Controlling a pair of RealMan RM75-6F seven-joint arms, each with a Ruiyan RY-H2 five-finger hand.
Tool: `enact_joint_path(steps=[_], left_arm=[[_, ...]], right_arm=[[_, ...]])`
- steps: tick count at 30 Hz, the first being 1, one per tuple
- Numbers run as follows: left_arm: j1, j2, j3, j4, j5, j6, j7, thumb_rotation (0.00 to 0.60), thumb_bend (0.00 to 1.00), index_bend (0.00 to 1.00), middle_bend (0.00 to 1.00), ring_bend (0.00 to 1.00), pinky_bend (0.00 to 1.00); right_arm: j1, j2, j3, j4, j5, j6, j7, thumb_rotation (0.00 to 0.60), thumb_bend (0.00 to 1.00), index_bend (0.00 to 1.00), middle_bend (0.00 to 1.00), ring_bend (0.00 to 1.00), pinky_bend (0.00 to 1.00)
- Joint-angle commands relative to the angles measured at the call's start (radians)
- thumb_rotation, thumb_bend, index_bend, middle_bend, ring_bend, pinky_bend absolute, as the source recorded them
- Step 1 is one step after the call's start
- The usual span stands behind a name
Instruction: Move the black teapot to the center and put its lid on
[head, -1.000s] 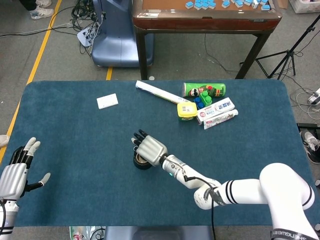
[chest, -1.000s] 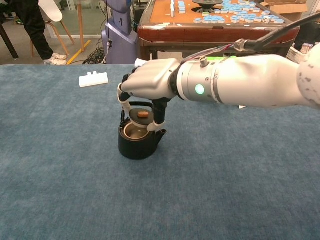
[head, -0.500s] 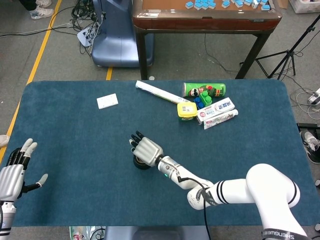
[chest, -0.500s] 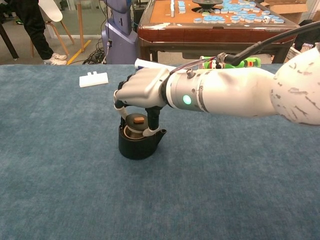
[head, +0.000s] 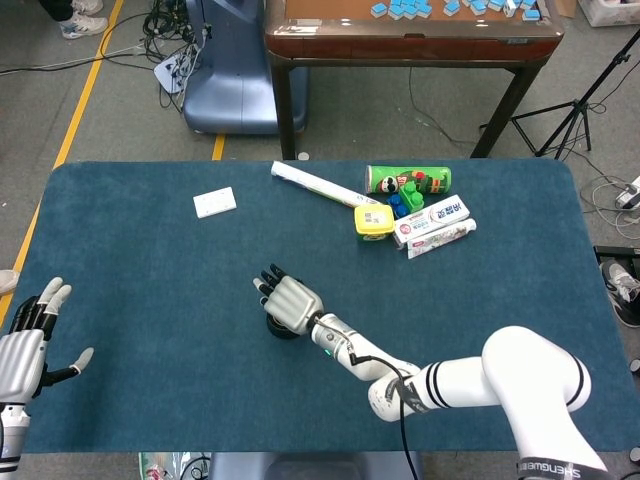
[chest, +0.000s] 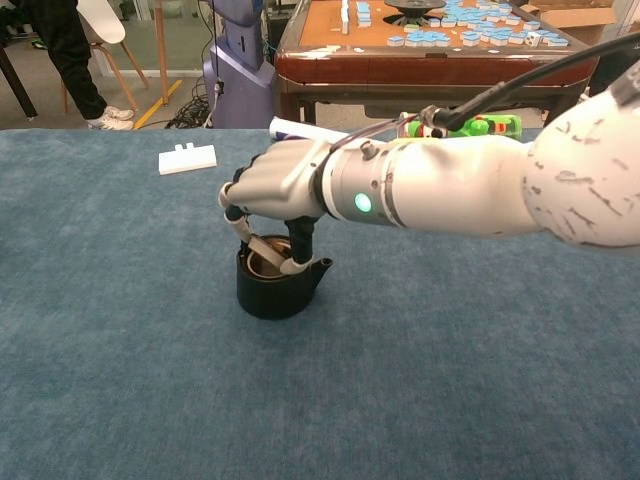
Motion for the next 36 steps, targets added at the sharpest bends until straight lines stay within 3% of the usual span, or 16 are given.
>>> enact_joint_path(steps=[1,10,17,25,36], left_arm=[[0.000,-0.001,0.000,0.000,0.001,0.000,-0.003,0.600,0.25,0.00,0.00,0.00,0.00],[0.001,-0.001,-0.001,0.001,0.002,0.000,-0.003,0.600,0.25,0.00,0.00,0.00,0.00],[0.004,0.000,0.000,0.003,0.002,0.000,-0.007,0.600,0.25,0.00,0.00,0.00,0.00],[0.004,-0.003,0.000,0.004,0.005,-0.001,-0.005,0.600,0.25,0.00,0.00,0.00,0.00],[0.002,-0.006,0.000,-0.002,0.009,-0.004,0.001,0.600,0.25,0.00,0.00,0.00,0.00]], right_arm=[[0.005,0.005,-0.003,-0.007,0.009,0.007,-0.004,0.600,0.31,0.15,0.07,0.00,0.00],[0.004,0.028,0.003,-0.037,-0.005,0.025,0.034,0.600,0.31,0.14,0.07,0.00,0.00],[-0.020,0.098,-0.014,-0.123,-0.043,0.049,0.062,0.600,0.31,0.14,0.07,0.00,0.00],[-0.056,0.174,-0.057,-0.218,-0.095,0.054,0.095,0.600,0.31,0.14,0.07,0.00,0.00],[-0.070,0.165,-0.113,-0.222,-0.132,0.045,0.076,0.600,0.31,0.15,0.07,0.00,0.00]])
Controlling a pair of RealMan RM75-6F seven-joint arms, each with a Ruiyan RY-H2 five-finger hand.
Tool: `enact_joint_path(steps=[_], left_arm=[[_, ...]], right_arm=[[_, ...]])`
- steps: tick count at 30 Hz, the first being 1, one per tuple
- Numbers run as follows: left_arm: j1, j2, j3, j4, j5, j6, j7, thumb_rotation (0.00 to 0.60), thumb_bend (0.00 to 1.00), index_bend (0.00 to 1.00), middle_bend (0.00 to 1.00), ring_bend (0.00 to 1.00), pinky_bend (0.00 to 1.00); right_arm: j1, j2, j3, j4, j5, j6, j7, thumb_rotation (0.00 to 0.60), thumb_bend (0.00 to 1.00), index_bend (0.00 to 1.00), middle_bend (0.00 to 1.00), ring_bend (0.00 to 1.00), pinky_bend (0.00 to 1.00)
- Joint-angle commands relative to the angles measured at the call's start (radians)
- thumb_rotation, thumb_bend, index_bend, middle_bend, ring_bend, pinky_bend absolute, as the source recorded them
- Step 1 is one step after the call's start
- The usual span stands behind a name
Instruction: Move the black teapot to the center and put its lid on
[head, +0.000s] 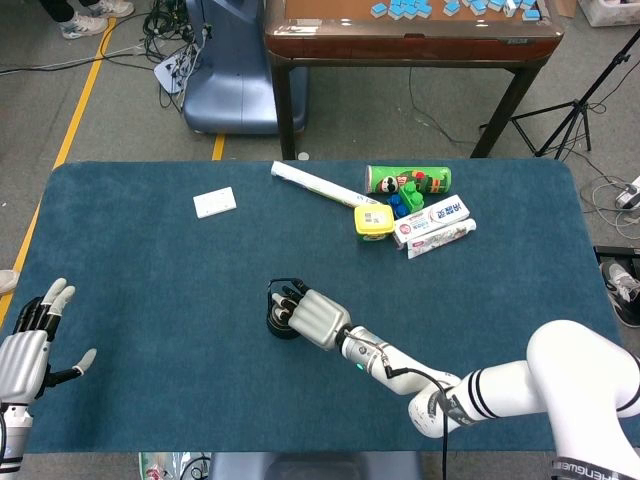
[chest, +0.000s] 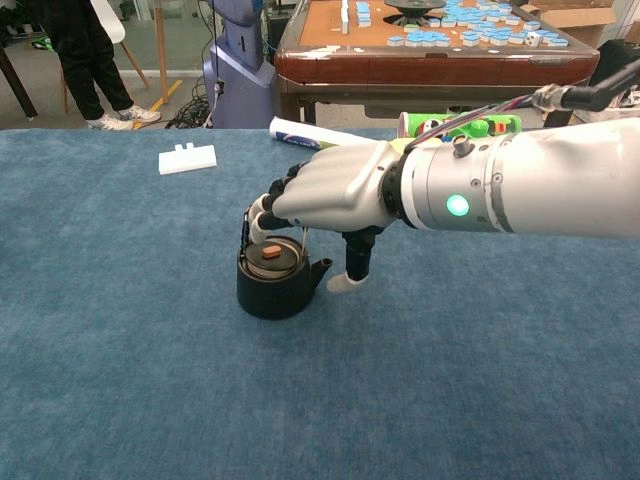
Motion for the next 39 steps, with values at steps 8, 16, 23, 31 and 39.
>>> enact_joint_path(steps=[8,16,23,31,39], left_arm=[[0.000,0.000,0.000,0.000,0.000,-0.002,-0.006,0.600,0.25,0.00,0.00,0.00,0.00],[0.003,-0.001,0.001,0.005,0.001,0.002,-0.014,0.600,0.25,0.00,0.00,0.00,0.00],[0.003,0.000,0.001,0.008,0.003,0.000,-0.020,0.600,0.25,0.00,0.00,0.00,0.00],[0.003,0.001,-0.001,0.004,0.004,0.002,-0.018,0.600,0.25,0.00,0.00,0.00,0.00],[0.005,0.002,-0.001,0.005,0.003,0.004,-0.020,0.600,0.25,0.00,0.00,0.00,0.00]], right_arm=[[0.002,-0.025,-0.019,0.016,-0.016,0.005,-0.037,0.600,0.31,0.17,0.06,0.00,0.00],[0.010,-0.044,-0.027,0.018,0.002,0.020,-0.083,0.600,0.31,0.19,0.06,0.00,0.00],[-0.006,-0.017,-0.015,-0.008,-0.010,0.051,-0.069,0.600,0.31,0.20,0.06,0.00,0.00],[-0.002,-0.036,-0.003,0.021,-0.003,0.040,-0.072,0.600,0.31,0.22,0.06,0.00,0.00],[0.025,-0.082,0.011,0.055,0.035,0.023,-0.105,0.600,0.31,0.22,0.06,0.00,0.00]])
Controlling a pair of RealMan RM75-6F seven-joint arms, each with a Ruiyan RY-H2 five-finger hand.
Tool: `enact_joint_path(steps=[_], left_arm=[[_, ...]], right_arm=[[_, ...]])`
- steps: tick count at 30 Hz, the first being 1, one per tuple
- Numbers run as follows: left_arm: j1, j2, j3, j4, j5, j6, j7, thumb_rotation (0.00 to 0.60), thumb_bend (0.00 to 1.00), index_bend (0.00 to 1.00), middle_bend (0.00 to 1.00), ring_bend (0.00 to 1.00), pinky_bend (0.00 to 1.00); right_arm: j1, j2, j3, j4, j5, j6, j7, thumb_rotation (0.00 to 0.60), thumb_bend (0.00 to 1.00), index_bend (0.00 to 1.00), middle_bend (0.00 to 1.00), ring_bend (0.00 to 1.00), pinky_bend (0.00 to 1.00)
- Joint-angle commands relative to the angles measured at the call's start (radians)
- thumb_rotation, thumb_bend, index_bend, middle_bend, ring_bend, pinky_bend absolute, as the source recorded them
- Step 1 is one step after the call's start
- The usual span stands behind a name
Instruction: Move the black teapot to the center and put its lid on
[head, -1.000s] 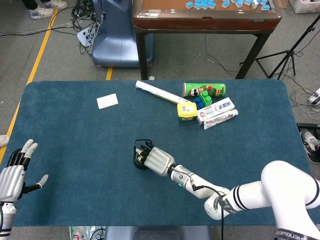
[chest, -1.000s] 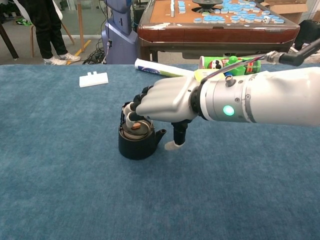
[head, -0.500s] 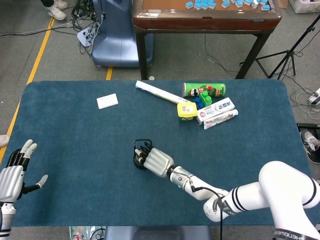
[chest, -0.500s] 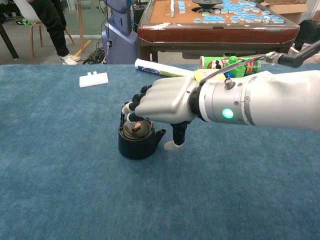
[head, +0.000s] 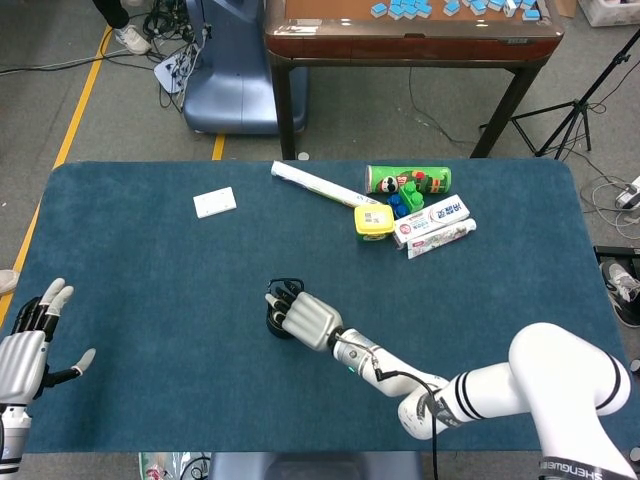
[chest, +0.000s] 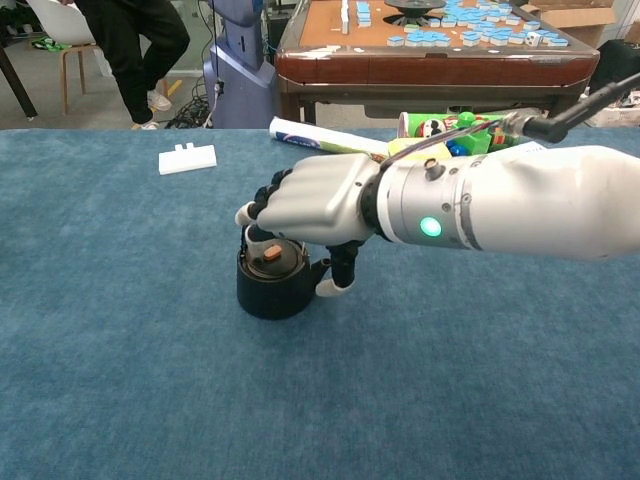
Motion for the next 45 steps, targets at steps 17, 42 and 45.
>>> enact_joint_path(steps=[17,42,45], left_arm=[[0.004,-0.001,0.001,0.007,0.004,0.006,-0.009,0.600,0.25,0.00,0.00,0.00,0.00],[-0.023,-0.027,-0.019,0.067,-0.007,-0.018,-0.003,0.600,0.25,0.00,0.00,0.00,0.00],[-0.026,-0.036,-0.017,0.076,-0.006,-0.020,0.005,0.600,0.25,0.00,0.00,0.00,0.00]], right_arm=[[0.008,0.011,0.013,-0.021,0.019,0.033,-0.008,0.600,0.31,0.22,0.06,0.00,0.00],[-0.471,0.344,-0.123,-0.266,-0.241,0.529,0.243,0.600,0.31,0.14,0.09,0.00,0.10],[-0.531,0.362,-0.136,-0.265,-0.273,0.573,0.271,0.600,0.31,0.14,0.09,0.00,0.10]])
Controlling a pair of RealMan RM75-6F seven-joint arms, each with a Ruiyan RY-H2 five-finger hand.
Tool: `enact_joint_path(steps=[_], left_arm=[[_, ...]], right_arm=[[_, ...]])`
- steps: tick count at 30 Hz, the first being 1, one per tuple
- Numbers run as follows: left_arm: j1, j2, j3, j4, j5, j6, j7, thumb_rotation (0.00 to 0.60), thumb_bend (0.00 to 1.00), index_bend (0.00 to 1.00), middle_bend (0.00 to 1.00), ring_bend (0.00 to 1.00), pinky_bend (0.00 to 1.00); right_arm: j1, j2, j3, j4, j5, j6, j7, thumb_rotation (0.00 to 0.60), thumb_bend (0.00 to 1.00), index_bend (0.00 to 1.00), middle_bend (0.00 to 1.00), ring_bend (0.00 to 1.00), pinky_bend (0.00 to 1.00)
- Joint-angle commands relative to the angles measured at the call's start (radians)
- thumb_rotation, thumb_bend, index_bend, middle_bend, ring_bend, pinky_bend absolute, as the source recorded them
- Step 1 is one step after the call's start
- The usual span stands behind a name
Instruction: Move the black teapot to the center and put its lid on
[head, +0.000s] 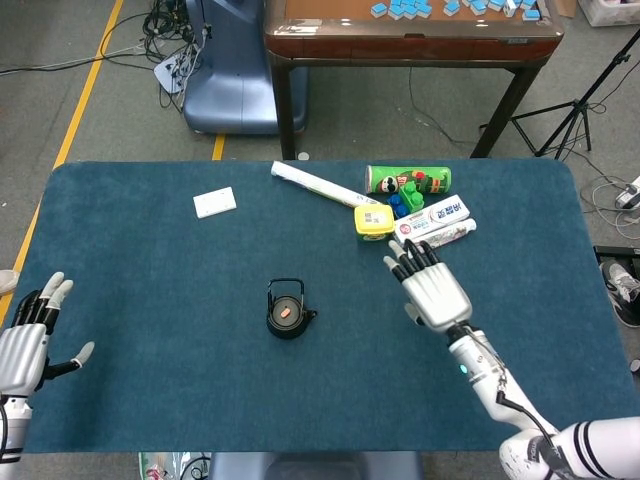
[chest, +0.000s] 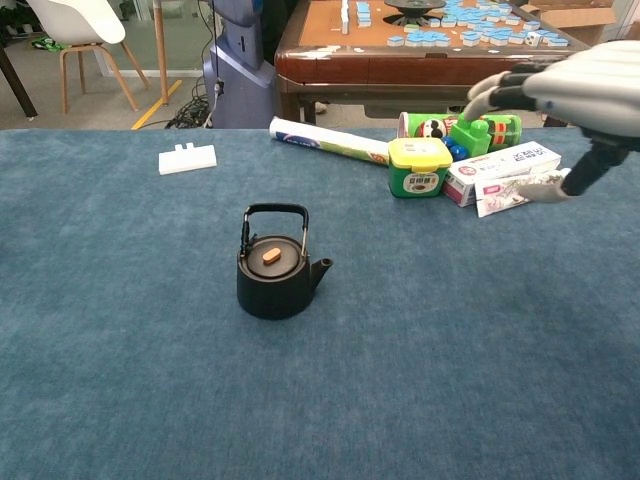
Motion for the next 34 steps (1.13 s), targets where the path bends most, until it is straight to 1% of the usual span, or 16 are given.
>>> enact_joint_path(steps=[1,5,8,14,19,23,34], left_arm=[[-0.003,-0.011,0.003,0.008,0.004,-0.003,0.004,0.600,0.25,0.00,0.00,0.00,0.00],[-0.002,-0.025,0.007,0.022,0.017,0.009,0.010,0.600,0.25,0.00,0.00,0.00,0.00],[0.001,-0.034,0.009,0.027,0.029,0.022,0.019,0.600,0.25,0.00,0.00,0.00,0.00],[0.005,-0.042,0.015,0.023,0.038,0.032,0.022,0.600,0.25,0.00,0.00,0.00,0.00],[0.007,-0.046,0.020,0.019,0.045,0.036,0.027,0.600,0.25,0.00,0.00,0.00,0.00],[0.006,-0.045,0.018,0.018,0.042,0.034,0.030,0.600,0.25,0.00,0.00,0.00,0.00],[0.010,-0.042,0.023,0.009,0.047,0.037,0.034,0.600,0.25,0.00,0.00,0.00,0.00]], right_arm=[[-0.096,0.042,-0.035,-0.003,-0.060,0.082,0.050,0.600,0.31,0.14,0.09,0.00,0.10],[-0.207,0.067,-0.067,0.026,-0.143,0.178,0.089,0.600,0.31,0.14,0.09,0.00,0.10],[-0.277,0.083,-0.083,0.054,-0.182,0.220,0.125,0.600,0.31,0.14,0.10,0.00,0.10],[-0.391,0.104,-0.086,0.088,-0.220,0.270,0.185,0.600,0.31,0.14,0.10,0.00,0.10],[-0.442,0.110,-0.077,0.109,-0.254,0.265,0.204,0.600,0.31,0.14,0.11,0.00,0.10],[-0.466,0.110,-0.050,0.114,-0.268,0.247,0.212,0.600,0.31,0.14,0.11,0.00,0.10],[-0.509,0.112,0.000,0.116,-0.318,0.203,0.198,0.600,0.31,0.14,0.11,0.00,0.10]])
